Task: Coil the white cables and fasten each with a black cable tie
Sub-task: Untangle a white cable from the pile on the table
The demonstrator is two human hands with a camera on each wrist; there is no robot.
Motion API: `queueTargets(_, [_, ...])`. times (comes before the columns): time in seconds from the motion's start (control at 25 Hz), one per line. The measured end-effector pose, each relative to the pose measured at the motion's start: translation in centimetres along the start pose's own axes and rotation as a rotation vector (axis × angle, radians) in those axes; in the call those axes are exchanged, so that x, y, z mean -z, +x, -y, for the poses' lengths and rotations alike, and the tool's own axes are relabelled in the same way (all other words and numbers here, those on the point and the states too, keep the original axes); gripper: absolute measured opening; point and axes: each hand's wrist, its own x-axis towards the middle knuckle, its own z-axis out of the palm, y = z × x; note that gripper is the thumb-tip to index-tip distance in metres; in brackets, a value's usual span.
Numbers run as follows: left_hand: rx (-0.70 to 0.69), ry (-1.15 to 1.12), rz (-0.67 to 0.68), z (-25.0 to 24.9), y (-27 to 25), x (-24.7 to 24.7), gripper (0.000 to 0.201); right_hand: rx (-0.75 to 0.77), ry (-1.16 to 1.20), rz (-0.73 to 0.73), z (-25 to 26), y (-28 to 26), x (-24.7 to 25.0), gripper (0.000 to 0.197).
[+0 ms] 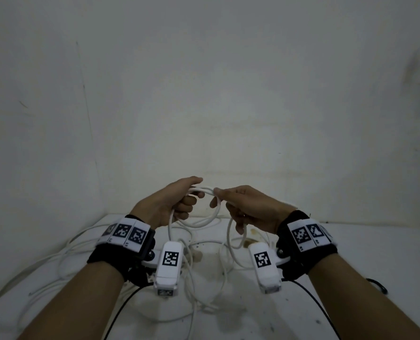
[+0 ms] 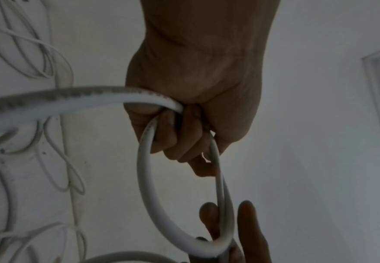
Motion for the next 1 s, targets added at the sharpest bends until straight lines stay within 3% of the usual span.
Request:
queueTargets(0.08, [0.018, 0.047, -0.002, 0.0, -0.2, 0.1, 0.042, -0.026, 0.074, 0.087, 0.4, 0.1, -0.3, 0.034])
queueTargets(0.28, [0.065, 0.079, 0.1, 0.3, -0.9, -0.4, 0.049, -0.053, 0.201, 0.083, 0.0, 0.5, -0.8, 0.03])
queueTargets(0.48, [-0.009, -0.057, 0.189, 1.6, -1.5, -1.4, 0.035, -0.013, 0.433, -0.144, -2.2, 0.1, 0.2, 0.008])
queueTargets(0.64, [-0.02, -0.328, 0.14, 3.6, -0.8, -2.9, 0.047, -0.008, 0.546, -0.293, -4.3, -0.2, 0.8, 0.008])
queueTargets(0.8, [0.002, -0.535, 0.078, 4.8, 0.6, -3.0, 0.048, -0.009, 0.428, -0.294, -6.1, -0.9, 0.5, 0.027])
queueTargets(0.88, [0.003, -0.762, 0.154, 5.3, 1.2, -2.8, 0.037, -0.033, 0.316, -0.317, -6.7, -1.1, 0.2, 0.023])
queueTargets(1.0, [-0.047, -0.966, 0.211, 6.2, 2.2, -3.2, 0.025, -0.064, 0.19, -0.391, -7.3, -0.6, 0.5, 0.035])
